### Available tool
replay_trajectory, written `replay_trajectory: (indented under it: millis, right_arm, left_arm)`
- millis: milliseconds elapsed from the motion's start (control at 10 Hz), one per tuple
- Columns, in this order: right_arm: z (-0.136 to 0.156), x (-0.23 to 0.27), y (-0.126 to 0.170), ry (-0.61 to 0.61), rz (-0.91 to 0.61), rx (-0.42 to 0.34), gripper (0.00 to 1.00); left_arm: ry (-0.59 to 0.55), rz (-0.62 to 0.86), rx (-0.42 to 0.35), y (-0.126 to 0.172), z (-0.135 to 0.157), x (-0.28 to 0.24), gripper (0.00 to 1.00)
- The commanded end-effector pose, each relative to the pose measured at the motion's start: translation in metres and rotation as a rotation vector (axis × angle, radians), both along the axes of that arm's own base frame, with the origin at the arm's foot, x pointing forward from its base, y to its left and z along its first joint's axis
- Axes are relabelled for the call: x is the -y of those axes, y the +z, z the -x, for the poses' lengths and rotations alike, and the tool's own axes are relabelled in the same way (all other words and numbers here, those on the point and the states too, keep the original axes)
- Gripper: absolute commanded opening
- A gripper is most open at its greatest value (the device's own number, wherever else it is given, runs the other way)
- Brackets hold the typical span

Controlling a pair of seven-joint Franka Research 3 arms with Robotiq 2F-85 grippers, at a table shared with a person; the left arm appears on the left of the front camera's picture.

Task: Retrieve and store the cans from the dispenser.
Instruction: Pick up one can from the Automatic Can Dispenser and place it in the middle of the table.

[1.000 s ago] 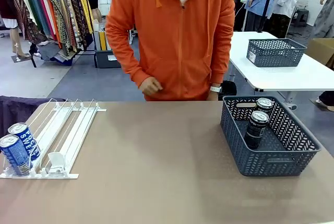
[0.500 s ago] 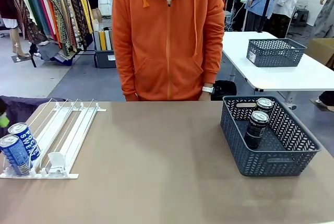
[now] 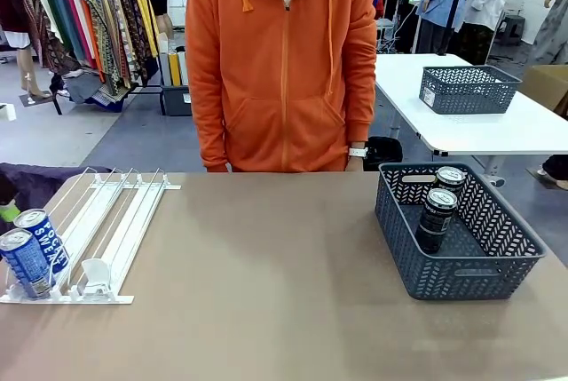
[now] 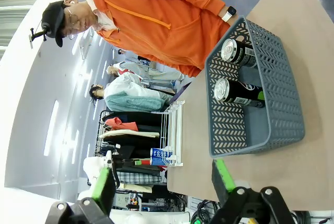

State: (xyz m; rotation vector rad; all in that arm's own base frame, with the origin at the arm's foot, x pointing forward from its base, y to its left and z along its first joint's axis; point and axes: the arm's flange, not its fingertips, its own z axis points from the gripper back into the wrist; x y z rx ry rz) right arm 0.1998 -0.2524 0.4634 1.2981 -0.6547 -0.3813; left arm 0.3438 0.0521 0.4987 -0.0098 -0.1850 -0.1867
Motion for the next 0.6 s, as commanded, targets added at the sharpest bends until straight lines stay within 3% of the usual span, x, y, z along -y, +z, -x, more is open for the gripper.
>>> replay_trajectory:
  millis: [0,200,500]
  right_arm:
    - [-0.003,0.001,0.003,-0.004,-0.003,0.040,1.00]
    - [-0.003,0.001,0.003,-0.004,-0.003,0.040,1.00]
    - [-0.003,0.001,0.003,-0.004,-0.003,0.040,1.00]
  left_arm:
    - [-0.016,0.004,0.010,0.001,-0.001,-0.001,1.00]
    - [0.195,-0.084,0.015,-0.029,-0.004,-0.003,1.00]
    - [0.222,0.013,-0.002,-0.058,-0.006,0.003,1.00]
